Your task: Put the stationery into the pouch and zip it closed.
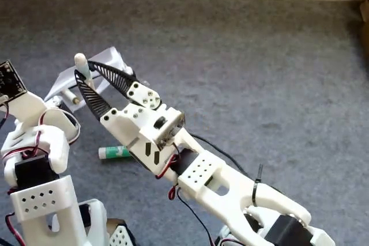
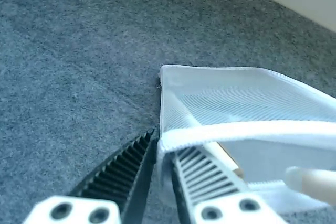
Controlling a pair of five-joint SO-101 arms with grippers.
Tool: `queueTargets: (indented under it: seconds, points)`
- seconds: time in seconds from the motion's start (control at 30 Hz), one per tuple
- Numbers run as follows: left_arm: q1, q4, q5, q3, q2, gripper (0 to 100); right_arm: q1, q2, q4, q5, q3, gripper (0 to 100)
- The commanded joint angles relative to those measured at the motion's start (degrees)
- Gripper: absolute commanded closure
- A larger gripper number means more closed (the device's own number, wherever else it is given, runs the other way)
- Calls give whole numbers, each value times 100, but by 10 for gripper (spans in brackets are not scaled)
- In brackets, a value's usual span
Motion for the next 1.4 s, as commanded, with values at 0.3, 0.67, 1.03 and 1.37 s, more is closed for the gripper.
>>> queueTargets:
  seconds: [0.3,0.67,1.03,1.37]
  points:
    - [101,-18,-44,-207,-4,993,75,743,-171,-26,-277,927]
    - [101,18,-158,-154,-4,993,48,769,-163,-26,-259,836]
    - [101,-9,-141,-171,-4,993,-57,-207,1103,378,-277,987]
    - [444,18,-123,-734,-4,993,611,-2853,5288,-862,-1385,993]
